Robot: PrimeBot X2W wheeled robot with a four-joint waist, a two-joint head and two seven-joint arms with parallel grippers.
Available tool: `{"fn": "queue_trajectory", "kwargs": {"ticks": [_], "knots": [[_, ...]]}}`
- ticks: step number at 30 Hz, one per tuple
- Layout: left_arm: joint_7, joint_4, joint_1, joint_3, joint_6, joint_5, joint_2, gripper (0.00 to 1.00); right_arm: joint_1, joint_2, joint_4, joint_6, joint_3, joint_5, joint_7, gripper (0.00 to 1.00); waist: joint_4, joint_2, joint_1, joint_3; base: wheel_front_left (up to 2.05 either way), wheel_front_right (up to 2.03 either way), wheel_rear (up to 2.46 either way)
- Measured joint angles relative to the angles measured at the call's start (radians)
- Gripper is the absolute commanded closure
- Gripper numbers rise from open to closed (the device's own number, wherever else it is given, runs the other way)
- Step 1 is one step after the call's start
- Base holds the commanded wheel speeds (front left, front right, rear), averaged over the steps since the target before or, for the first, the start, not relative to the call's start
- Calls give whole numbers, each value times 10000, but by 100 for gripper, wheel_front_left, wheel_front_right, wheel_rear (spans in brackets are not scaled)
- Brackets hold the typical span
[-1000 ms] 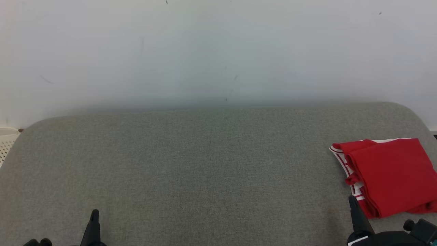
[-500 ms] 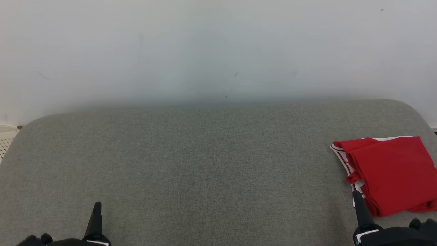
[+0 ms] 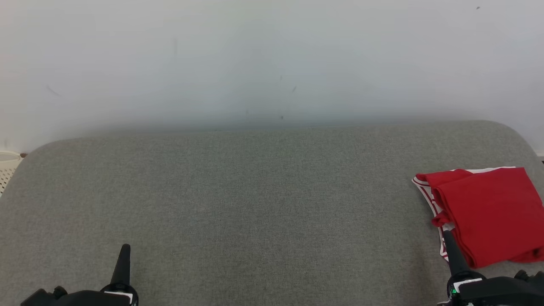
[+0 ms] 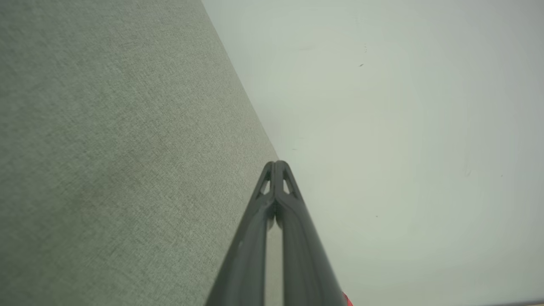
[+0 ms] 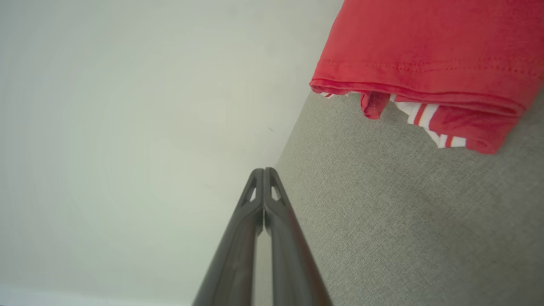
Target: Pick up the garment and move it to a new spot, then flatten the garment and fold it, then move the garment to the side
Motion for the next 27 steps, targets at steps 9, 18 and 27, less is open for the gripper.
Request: {"fn": "queue_trajectory", "kwargs": {"ticks": [9,18,27], "knots": [[194,-59,-133,69,50,-629,-105,100,-147,-6,25,0,-92,865,59,100,2,0,0,75,0,0,0],[412,-136,-258,148,54,-1290,-228,100,-299,-13,48,0,-184,1714,140,100,4,0,0,160,0,0,0],[577,-198,-383,217,56,-1778,-318,100,-369,-19,75,0,-253,2353,192,100,5,0,0,227,0,0,0]]}}
